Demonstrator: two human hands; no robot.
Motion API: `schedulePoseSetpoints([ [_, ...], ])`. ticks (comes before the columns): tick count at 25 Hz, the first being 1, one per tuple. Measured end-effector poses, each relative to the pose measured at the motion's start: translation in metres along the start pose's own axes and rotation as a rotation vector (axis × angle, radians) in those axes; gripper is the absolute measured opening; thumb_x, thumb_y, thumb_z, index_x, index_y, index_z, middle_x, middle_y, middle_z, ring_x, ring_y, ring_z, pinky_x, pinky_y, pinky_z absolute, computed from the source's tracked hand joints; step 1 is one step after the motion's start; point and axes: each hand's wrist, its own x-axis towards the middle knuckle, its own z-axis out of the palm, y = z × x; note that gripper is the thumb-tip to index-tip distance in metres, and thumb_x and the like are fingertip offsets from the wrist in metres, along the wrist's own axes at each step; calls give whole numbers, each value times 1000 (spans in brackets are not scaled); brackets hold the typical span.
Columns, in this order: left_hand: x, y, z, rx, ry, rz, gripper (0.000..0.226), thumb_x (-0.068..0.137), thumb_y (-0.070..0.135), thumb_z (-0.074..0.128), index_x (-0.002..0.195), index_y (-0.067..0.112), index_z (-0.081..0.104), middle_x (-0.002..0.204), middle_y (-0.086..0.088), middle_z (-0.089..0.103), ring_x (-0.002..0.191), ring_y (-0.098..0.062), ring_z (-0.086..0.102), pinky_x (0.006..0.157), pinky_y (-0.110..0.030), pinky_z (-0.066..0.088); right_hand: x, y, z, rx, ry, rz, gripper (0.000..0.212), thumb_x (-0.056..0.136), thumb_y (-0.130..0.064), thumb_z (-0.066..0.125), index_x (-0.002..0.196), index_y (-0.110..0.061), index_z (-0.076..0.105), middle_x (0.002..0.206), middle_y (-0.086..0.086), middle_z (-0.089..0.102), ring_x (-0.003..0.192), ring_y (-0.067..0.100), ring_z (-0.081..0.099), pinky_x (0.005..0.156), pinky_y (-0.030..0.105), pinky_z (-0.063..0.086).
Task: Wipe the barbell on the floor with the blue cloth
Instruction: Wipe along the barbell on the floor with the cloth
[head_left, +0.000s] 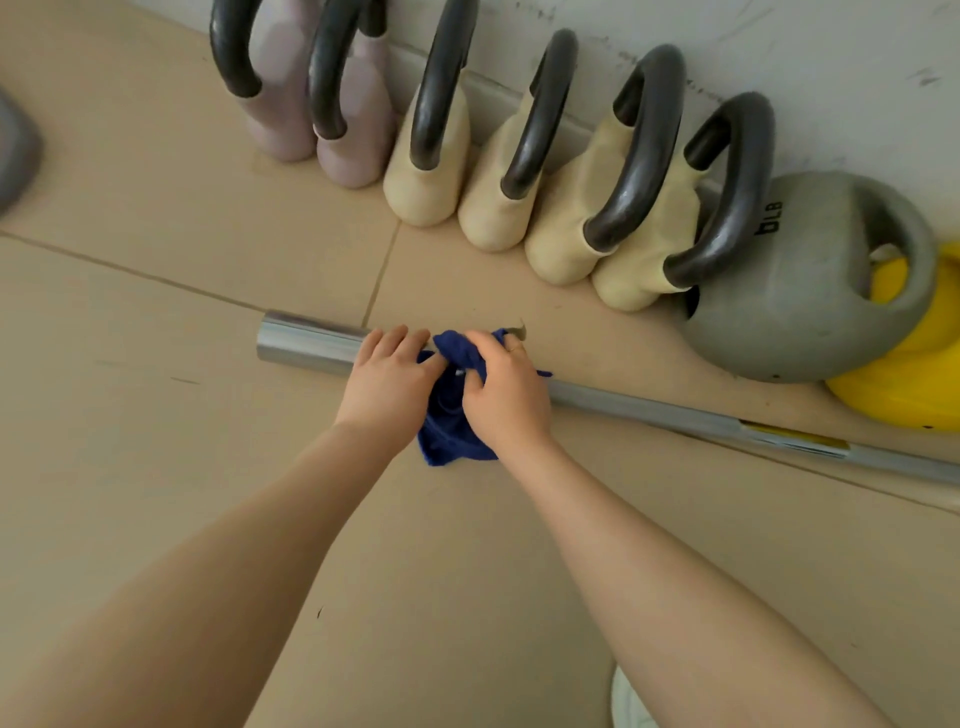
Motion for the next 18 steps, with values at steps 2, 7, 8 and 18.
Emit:
schedulePoseSetpoints([
  [2, 2, 1, -3, -12, 21, 3, 50, 88, 7, 43, 137, 17, 40, 144, -12, 39, 132, -29, 33, 111, -39, 16, 12, -5, 1, -19, 1, 76, 39, 88, -10, 44, 123, -26, 51, 123, 10, 49, 107, 33, 54, 78, 47, 50],
  [7, 5, 2, -5, -18, -3, -18, 42, 86, 6, 44, 128, 10, 48, 138, -14, 46, 126, -30, 38, 106, -39, 22, 1, -5, 2, -7, 9, 50, 37, 86, -11, 44, 119, -26, 52, 114, 12, 51, 94, 36, 57, 71, 46, 52],
  [8, 4, 2, -4, -23, -1, -22, 40, 87, 6, 44, 126, 8, 50, 138, -15, 45, 126, -31, 38, 107, -39, 21, -4, -2, 0, -28, 3, 2, 36, 84, -12, 46, 117, -25, 52, 110, 12, 52, 91, 37, 57, 68, 44, 51],
  [18, 4, -2, 2, -79, 56, -3, 53, 82, -3, 51, 132, 11, 48, 131, -25, 50, 123, -42, 40, 108, -51, 21, -9, -3, -7, -123, -14, 43, 21, 84, -15, 46, 102, -18, 55, 104, 12, 52, 86, 38, 56, 60, 38, 43],
])
